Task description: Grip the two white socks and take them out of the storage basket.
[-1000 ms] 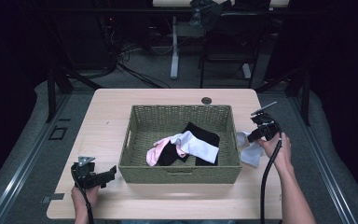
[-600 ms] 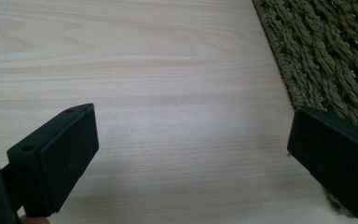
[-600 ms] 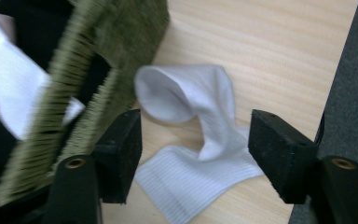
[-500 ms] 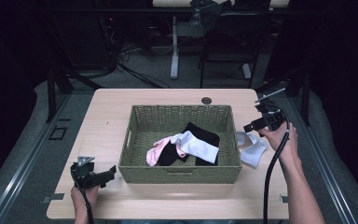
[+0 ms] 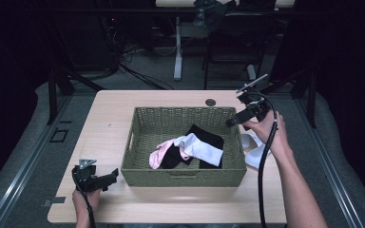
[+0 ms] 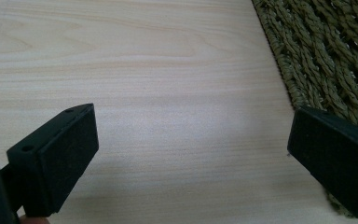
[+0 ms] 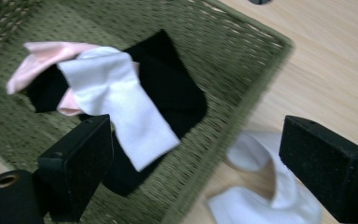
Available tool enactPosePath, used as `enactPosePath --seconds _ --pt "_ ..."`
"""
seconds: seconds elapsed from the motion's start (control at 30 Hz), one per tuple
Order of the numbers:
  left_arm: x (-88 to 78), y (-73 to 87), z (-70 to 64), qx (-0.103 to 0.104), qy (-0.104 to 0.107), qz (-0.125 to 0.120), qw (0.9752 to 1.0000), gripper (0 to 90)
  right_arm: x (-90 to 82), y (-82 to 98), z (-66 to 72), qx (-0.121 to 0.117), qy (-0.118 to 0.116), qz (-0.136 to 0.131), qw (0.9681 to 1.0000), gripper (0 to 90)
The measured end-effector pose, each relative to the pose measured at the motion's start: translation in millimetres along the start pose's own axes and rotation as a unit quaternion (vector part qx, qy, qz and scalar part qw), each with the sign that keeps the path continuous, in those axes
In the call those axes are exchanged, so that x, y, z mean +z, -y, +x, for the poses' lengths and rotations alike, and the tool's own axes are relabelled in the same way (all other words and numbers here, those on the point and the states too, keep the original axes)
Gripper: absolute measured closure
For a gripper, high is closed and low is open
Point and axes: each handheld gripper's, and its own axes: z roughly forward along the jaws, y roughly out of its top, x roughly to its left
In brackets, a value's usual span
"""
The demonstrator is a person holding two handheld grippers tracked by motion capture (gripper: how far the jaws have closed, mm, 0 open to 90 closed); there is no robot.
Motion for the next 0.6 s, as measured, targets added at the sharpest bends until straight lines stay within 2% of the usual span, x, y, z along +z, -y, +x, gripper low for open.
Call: enactPosePath --seconds 0.07,0.17,0.23,0.3,0.47,0.5,0.6 --pt "0.2 0.1 -0.1 0.000 0.000 -0.002 1.0000 1.7 2.4 -2.9 4.1 -0.006 -0.003 0.002 1.0000 8.8" --pt "-0.5 0.0 -0.1 0.000 0.001 0.000 1.0000 1.6 15.2 -11.6 19.6 -0.021 -0.018 0.006 0.9996 7.7" --pt "-1.2 -0.1 -0.1 -0.001 0.000 0.002 1.0000 1.6 18.7 -13.1 23.4 -0.023 -0.023 0.011 0.9994 7.4" --pt "-0.8 0.5 0.1 -0.002 0.001 -0.005 1.0000 1.6 31.1 -16.7 33.3 -0.043 -0.029 0.024 0.9984 6.0" --pt "-1.5 -0.1 -0.2 0.001 0.001 0.002 1.0000 1.6 46.5 -19.8 45.9 -0.049 -0.039 0.027 0.9976 3.2" --pt "-1.2 0.0 -0.4 0.001 0.002 0.001 1.0000 1.6 55.1 -20.4 51.4 -0.052 -0.040 0.029 0.9974 0.0" --pt "-0.8 0.1 0.0 0.000 0.001 0.002 1.0000 1.6 65.8 -21.4 57.1 -0.061 -0.047 0.038 0.9963 0.2"
